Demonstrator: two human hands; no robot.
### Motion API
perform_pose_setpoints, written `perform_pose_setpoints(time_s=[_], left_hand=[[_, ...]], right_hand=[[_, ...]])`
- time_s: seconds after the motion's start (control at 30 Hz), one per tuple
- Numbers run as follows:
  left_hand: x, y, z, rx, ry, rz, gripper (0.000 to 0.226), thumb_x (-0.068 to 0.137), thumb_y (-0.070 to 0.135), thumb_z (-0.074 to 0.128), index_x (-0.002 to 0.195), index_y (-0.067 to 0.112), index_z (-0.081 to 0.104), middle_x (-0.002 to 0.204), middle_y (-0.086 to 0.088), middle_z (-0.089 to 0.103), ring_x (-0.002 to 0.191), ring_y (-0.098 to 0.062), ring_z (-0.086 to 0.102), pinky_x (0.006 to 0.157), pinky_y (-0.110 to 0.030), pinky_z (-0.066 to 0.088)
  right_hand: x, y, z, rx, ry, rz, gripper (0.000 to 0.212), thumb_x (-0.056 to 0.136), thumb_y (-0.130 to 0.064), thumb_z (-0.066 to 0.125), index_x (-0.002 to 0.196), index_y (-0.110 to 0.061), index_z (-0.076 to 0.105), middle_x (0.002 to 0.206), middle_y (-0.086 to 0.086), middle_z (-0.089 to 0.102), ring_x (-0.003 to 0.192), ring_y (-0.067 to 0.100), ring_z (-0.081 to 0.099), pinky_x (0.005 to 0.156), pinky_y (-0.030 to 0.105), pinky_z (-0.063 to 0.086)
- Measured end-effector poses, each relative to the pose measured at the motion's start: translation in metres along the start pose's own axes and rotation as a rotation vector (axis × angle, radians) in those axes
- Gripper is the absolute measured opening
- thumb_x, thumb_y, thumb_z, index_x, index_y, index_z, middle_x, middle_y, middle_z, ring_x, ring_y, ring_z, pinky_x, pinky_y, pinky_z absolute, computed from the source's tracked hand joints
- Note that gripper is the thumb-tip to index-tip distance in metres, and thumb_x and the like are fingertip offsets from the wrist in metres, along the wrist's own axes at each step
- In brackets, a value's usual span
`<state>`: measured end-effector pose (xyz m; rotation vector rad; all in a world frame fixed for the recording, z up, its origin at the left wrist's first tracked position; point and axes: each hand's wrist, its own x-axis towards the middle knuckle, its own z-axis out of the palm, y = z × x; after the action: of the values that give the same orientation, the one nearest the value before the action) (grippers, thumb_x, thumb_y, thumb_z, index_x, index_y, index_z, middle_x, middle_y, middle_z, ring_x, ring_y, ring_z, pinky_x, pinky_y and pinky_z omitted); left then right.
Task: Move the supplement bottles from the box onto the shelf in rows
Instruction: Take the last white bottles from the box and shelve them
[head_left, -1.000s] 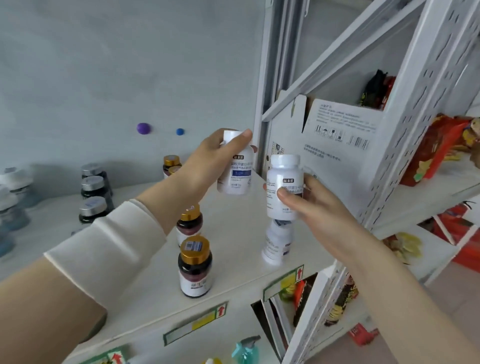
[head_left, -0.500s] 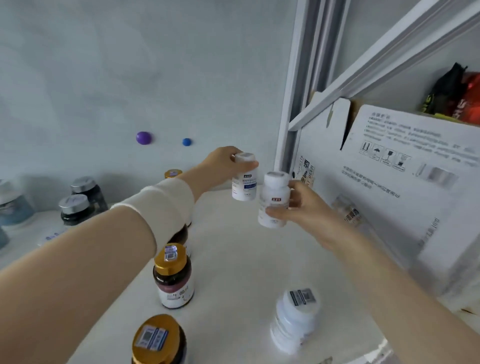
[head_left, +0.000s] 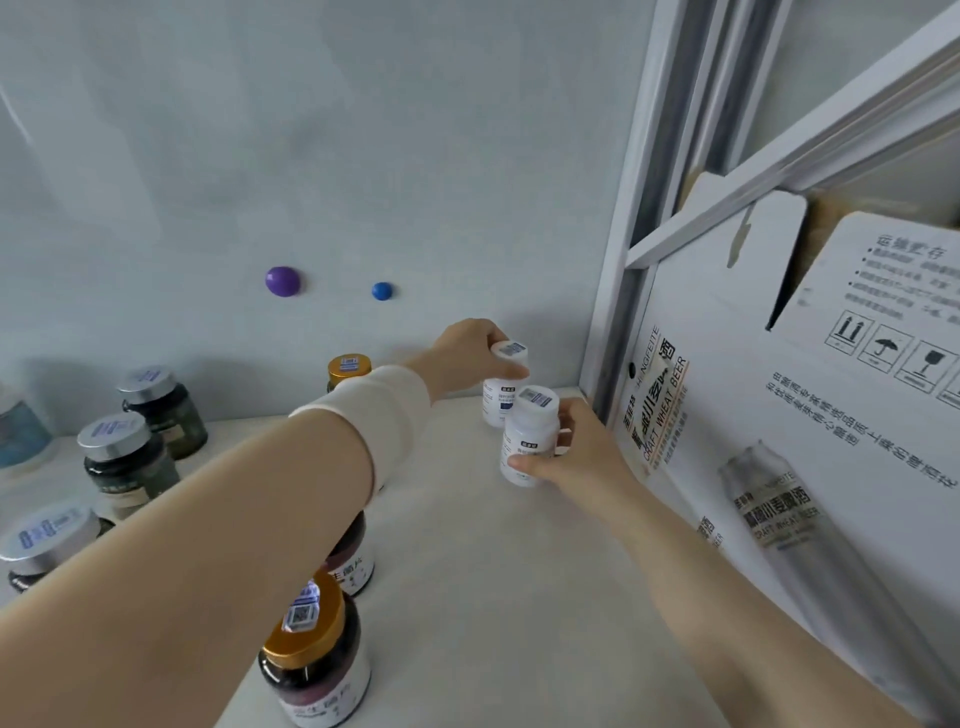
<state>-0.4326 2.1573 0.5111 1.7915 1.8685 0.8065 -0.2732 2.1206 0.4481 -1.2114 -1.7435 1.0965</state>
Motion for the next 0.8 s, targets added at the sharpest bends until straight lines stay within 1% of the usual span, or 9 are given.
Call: perform_pose_setpoints(time_s=[0.07, 0.17, 0.27, 0.37, 0.53, 0.6, 0.67, 0.77, 0.8], left_hand=[[0.004, -0.001, 0.003, 0.01, -0.004, -0.006, 0.035, 0.078, 0.027, 0.074, 0.108, 0.013, 0.06, 0.097, 0.004, 0.054, 0.091, -0.014, 0.049, 0.064, -0.02, 0.038], [0.007, -0.002, 0.008, 0.016, 0.004, -0.011, 0.039, 0.077, 0.028, 0.075, 0.11, 0.011, 0.06, 0.099, 0.004, 0.055, 0.091, -0.014, 0.05, 0.076, -0.024, 0.037], [0.01, -0.003, 0.01, 0.006, 0.002, -0.014, 0.04, 0.077, 0.028, 0.075, 0.11, 0.012, 0.059, 0.101, 0.004, 0.057, 0.092, -0.014, 0.051, 0.079, -0.024, 0.038], [0.012, -0.005, 0.01, 0.007, -0.006, -0.017, 0.04, 0.076, 0.029, 0.075, 0.109, 0.014, 0.058, 0.103, 0.004, 0.057, 0.094, -0.015, 0.053, 0.08, -0.025, 0.04], [0.013, -0.004, 0.013, -0.005, -0.02, -0.016, 0.045, 0.077, 0.03, 0.074, 0.115, 0.015, 0.054, 0.106, 0.004, 0.056, 0.096, -0.014, 0.053, 0.079, -0.024, 0.04], [0.012, -0.002, 0.012, -0.011, -0.03, -0.009, 0.051, 0.078, 0.03, 0.073, 0.121, 0.014, 0.051, 0.113, 0.001, 0.055, 0.099, -0.015, 0.052, 0.079, -0.023, 0.037], [0.01, 0.005, 0.006, 0.011, -0.018, 0.008, 0.053, 0.082, 0.031, 0.07, 0.126, 0.013, 0.048, 0.118, -0.001, 0.053, 0.102, -0.015, 0.051, 0.081, -0.022, 0.035], [-0.002, 0.018, -0.014, 0.086, 0.037, 0.031, 0.05, 0.084, 0.031, 0.068, 0.126, 0.012, 0.049, 0.124, -0.004, 0.055, 0.1, -0.015, 0.049, 0.082, -0.022, 0.035], [-0.01, 0.023, -0.022, 0.127, 0.057, 0.039, 0.048, 0.085, 0.03, 0.067, 0.126, 0.011, 0.049, 0.126, -0.005, 0.055, 0.102, -0.017, 0.051, 0.083, -0.023, 0.037]], right_hand=[[0.003, 0.002, 0.001, -0.01, -0.015, -0.01, 0.054, 0.068, -0.01, 0.081, 0.107, -0.02, 0.045, 0.103, -0.007, 0.055, 0.096, 0.013, 0.054, 0.069, 0.012, 0.042], [0.007, 0.004, 0.002, -0.007, -0.024, -0.024, 0.053, 0.069, -0.009, 0.08, 0.106, -0.019, 0.044, 0.097, -0.012, 0.052, 0.096, 0.011, 0.053, 0.068, 0.009, 0.04], [0.01, 0.004, 0.003, -0.017, -0.023, -0.034, 0.053, 0.069, -0.009, 0.08, 0.106, -0.02, 0.043, 0.101, -0.01, 0.052, 0.095, 0.01, 0.052, 0.07, 0.012, 0.041], [0.011, 0.006, 0.003, -0.042, -0.025, -0.04, 0.055, 0.069, -0.011, 0.08, 0.11, -0.018, 0.044, 0.105, -0.009, 0.052, 0.097, 0.011, 0.052, 0.079, 0.02, 0.041], [0.01, 0.007, 0.002, -0.053, -0.048, -0.005, 0.064, 0.069, -0.014, 0.081, 0.121, -0.017, 0.044, 0.108, -0.008, 0.052, 0.098, 0.011, 0.054, 0.081, 0.021, 0.041], [0.009, 0.004, 0.0, -0.046, -0.061, 0.006, 0.069, 0.068, -0.015, 0.082, 0.125, -0.017, 0.042, 0.112, -0.007, 0.052, 0.1, 0.011, 0.054, 0.082, 0.022, 0.042], [0.009, 0.001, -0.004, -0.033, -0.056, 0.006, 0.075, 0.068, -0.018, 0.082, 0.13, -0.016, 0.04, 0.119, -0.005, 0.052, 0.106, 0.012, 0.053, 0.084, 0.024, 0.042], [0.006, -0.01, -0.013, -0.057, -0.022, 0.009, 0.081, 0.071, -0.023, 0.08, 0.138, -0.016, 0.036, 0.132, -0.001, 0.048, 0.118, 0.014, 0.048, 0.092, 0.026, 0.039], [0.003, -0.016, -0.017, -0.08, -0.012, 0.001, 0.081, 0.072, -0.023, 0.079, 0.139, -0.015, 0.034, 0.135, 0.001, 0.046, 0.121, 0.015, 0.046, 0.095, 0.026, 0.037]])
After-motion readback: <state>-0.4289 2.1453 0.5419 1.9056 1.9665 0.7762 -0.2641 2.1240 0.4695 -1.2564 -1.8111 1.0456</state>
